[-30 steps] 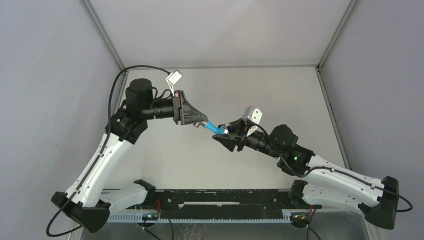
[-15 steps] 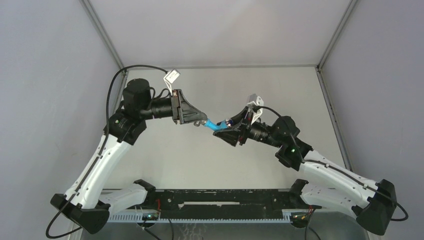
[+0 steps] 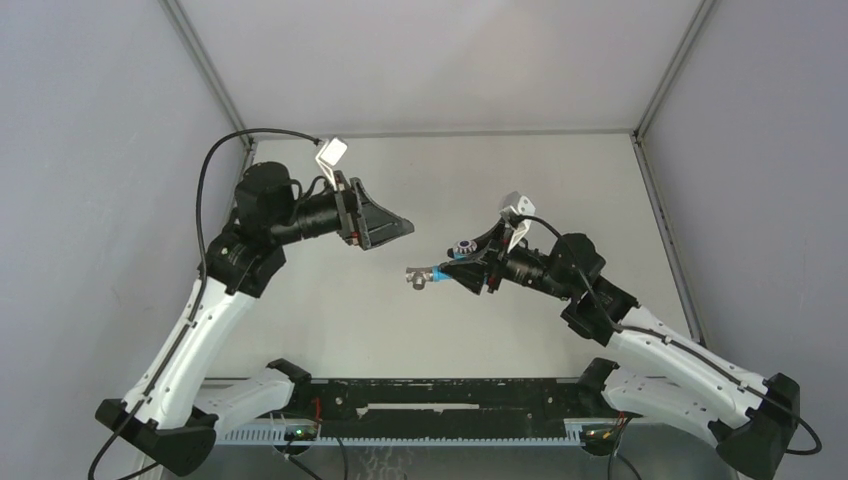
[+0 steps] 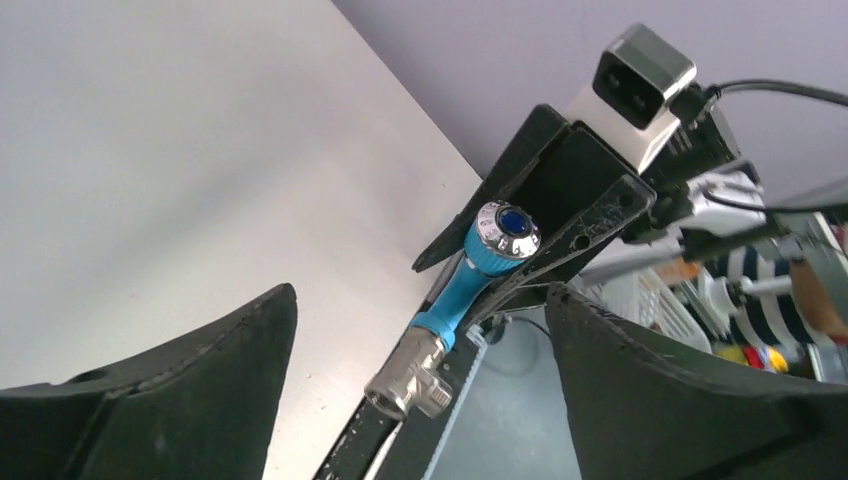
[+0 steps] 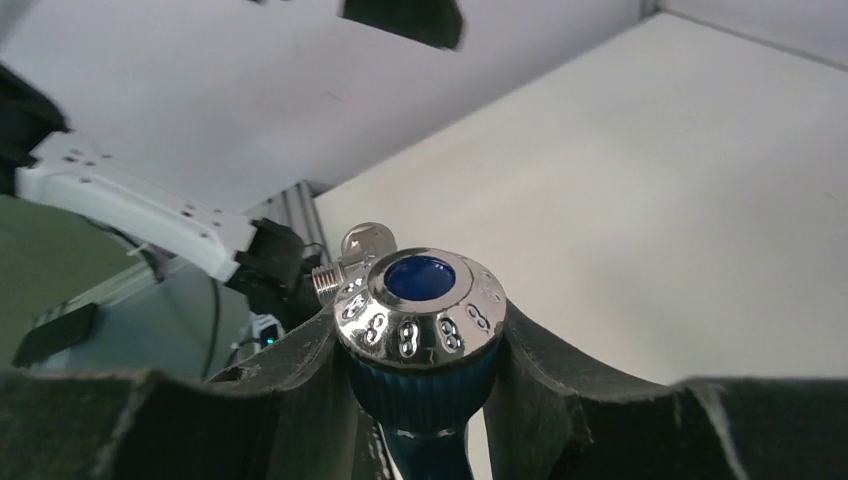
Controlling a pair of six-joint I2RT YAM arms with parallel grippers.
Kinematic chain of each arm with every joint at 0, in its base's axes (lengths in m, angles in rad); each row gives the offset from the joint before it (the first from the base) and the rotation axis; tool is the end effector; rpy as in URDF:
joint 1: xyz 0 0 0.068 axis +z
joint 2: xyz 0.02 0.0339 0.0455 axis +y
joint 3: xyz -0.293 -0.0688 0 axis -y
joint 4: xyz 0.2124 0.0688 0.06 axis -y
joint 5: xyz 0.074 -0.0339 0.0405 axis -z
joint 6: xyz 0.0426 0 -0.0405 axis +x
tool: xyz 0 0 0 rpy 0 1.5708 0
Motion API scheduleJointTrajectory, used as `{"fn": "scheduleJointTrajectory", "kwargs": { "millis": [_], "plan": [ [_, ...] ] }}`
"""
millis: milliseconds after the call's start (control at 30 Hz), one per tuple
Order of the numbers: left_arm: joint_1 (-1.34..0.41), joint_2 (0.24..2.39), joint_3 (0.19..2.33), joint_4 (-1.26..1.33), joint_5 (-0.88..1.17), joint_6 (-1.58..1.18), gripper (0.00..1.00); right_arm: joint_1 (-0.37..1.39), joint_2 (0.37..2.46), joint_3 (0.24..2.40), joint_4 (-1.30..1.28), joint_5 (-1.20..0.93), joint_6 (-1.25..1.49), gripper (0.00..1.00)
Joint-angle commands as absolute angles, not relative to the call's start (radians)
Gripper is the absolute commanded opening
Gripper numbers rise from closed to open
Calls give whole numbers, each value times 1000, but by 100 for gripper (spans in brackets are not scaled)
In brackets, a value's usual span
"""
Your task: Install the water faucets
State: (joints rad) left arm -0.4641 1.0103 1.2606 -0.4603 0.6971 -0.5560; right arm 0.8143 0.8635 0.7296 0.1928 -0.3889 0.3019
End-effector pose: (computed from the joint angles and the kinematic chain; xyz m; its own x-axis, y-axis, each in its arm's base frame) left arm 0.1304 -0.0958 0.4502 -0.6358 -0.1343 -0.7601 0.6700 0.3929 -0.6299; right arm 0.0990 0.1284 0.3740 -0.2388 0.1479 -0.9598 -0.9026 0.3308 0.2755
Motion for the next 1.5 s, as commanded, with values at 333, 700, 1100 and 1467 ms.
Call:
{"fn": "scheduleJointTrajectory", "kwargs": {
  "millis": [333, 700, 1100, 1467],
  "plan": [
    [-456, 976, 1275, -561, 336, -434, 100, 597, 948, 719, -50, 12, 329, 0],
    [-456, 913, 1129, -453, 280, -523, 100, 458, 1212, 632, 209, 489, 379, 0],
    [-440, 891, 1108, -454, 102, -568, 100, 338, 1414, 612, 313, 424, 433, 47],
    [-439, 948, 1165, -525, 85, -527, 100, 242, 1264, 622, 164, 286, 491, 83]
  ]
}}
